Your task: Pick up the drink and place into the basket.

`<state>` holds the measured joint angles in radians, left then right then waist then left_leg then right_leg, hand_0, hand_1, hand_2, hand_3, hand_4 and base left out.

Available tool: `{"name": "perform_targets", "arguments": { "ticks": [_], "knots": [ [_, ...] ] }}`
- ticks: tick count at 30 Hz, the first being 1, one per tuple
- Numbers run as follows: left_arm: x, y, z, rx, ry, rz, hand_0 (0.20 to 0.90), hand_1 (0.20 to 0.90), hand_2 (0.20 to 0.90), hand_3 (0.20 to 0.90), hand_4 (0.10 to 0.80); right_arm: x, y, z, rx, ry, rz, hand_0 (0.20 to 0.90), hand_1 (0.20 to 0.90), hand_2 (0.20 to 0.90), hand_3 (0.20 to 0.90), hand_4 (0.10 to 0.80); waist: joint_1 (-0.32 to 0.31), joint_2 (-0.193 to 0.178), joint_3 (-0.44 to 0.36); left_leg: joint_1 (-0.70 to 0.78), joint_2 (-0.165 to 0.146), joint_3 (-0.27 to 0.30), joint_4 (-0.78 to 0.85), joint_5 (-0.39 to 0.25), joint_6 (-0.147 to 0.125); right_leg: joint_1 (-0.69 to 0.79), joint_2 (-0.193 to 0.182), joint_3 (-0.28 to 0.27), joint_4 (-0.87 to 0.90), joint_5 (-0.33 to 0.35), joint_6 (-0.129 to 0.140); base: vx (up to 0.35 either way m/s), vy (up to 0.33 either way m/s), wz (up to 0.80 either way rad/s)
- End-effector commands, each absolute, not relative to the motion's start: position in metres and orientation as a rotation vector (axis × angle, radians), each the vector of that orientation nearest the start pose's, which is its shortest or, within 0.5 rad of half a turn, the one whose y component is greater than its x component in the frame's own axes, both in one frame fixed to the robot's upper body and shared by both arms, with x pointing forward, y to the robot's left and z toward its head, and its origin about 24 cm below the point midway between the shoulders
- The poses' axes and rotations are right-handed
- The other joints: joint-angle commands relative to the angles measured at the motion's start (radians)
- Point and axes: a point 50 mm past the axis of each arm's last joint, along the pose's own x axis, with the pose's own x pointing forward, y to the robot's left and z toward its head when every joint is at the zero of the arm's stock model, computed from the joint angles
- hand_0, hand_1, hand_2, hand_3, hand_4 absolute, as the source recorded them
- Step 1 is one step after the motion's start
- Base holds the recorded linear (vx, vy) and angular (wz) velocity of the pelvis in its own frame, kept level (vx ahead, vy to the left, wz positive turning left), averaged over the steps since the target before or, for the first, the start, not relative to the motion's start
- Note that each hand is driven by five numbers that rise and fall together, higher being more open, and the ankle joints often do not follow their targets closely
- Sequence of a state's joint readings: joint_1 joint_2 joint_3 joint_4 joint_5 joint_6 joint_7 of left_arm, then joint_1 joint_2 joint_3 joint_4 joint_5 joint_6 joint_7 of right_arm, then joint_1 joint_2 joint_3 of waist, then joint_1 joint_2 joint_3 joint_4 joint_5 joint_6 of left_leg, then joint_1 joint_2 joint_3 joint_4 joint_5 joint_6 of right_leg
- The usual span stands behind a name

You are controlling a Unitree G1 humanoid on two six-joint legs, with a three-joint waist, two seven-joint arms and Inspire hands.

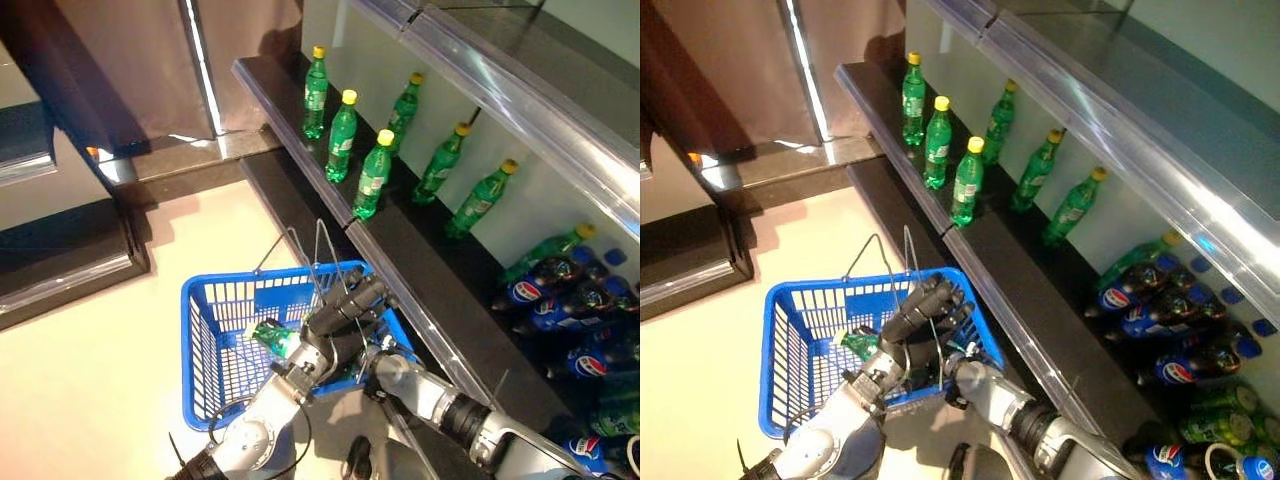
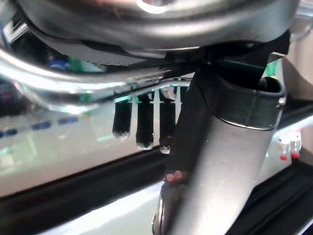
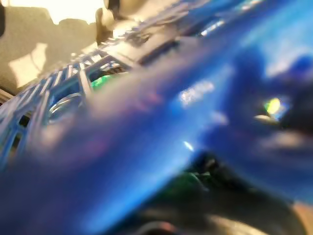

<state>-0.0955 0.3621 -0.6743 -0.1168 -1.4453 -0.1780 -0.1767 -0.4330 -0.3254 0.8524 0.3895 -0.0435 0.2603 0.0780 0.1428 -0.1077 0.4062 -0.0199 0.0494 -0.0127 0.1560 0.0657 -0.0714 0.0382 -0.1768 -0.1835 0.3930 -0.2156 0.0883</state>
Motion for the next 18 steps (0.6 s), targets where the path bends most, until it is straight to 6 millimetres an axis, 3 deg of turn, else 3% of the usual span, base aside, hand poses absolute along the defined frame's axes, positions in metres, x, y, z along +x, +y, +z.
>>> {"name": "perform_targets", "arguments": {
  "ticks": [1, 9, 18],
  "knots": [
    [0.222, 0.043, 0.207, -1.202, -0.662, -1.017, 0.3, 0.3, 0.3, 0.2, 0.1, 0.251, -0.036, -0.002, -0.681, 0.202, 0.839, 0.9, 0.9, 0.9, 0.9, 0.8, -0.017, 0.017, -0.232, 0.044, 0.002, -0.009, 0.057, -0.058, -0.027, 0.002, -0.015, 0.028, -0.19, 0.26, 0.091, -0.046, 0.031, -0.03],
    [0.233, 0.086, 0.195, -1.146, -0.753, -0.791, 0.3, 0.3, 0.3, 0.2, 0.1, 0.258, -0.071, 0.021, -0.668, 0.137, 0.707, 0.9, 0.9, 0.9, 0.9, 0.8, -0.037, 0.035, -0.252, 0.083, 0.002, -0.007, -0.036, -0.03, -0.028, 0.039, -0.008, 0.034, -0.259, 0.266, 0.08, -0.055, 0.034, -0.11],
    [0.238, 0.106, 0.186, -1.154, -0.727, -0.7, 0.3, 0.3, 0.3, 0.2, 0.1, 0.261, -0.09, 0.044, -0.482, 0.038, 0.556, 0.9, 0.9, 0.9, 0.9, 0.8, -0.053, 0.056, -0.27, 0.115, 0.002, -0.01, -0.084, -0.026, -0.028, 0.061, -0.008, 0.041, -0.291, 0.268, 0.075, -0.008, 0.018, 0.0]
  ]
}}
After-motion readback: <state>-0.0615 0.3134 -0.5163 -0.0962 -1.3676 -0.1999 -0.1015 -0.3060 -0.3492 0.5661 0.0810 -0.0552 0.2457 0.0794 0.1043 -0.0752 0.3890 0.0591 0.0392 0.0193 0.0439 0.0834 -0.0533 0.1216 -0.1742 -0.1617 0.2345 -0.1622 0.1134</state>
